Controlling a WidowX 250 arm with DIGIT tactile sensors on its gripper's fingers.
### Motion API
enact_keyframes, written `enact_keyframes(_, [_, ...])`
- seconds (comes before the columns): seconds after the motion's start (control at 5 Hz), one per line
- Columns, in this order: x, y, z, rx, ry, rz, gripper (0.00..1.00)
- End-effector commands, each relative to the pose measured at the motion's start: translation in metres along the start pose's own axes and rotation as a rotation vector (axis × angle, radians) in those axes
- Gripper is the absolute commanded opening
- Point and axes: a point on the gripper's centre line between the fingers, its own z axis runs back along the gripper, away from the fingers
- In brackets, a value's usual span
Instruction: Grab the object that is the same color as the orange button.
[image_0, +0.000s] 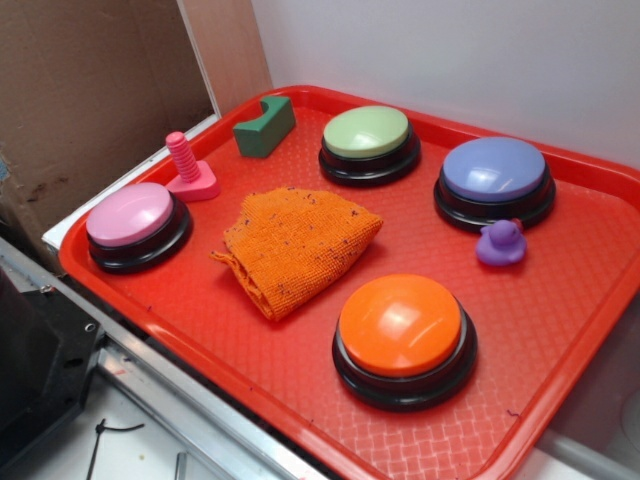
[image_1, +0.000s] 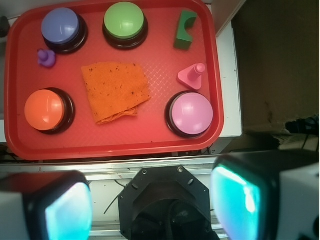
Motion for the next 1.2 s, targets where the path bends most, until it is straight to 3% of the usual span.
enact_keyframes(0.0, [0.0,0.0,0.0,0.0,0.0,0.0,1.0])
enact_keyframes(0.2, [0.042,-0.003,-0.001,0.015,0.009,-0.014,1.0])
enact_keyframes(0.4, [0.063,-0.023,-0.011,-0.025,0.036,-0.11,1.0])
enact_keyframes(0.6, [0.065,-0.063,-0.029,0.011,0.119,-0.257,1.0])
enact_keyframes(0.8, [0.066,-0.068,-0.053,0.045,0.193,-0.314,1.0])
enact_keyframes(1.0, [0.066,-0.068,-0.053,0.045,0.193,-0.314,1.0])
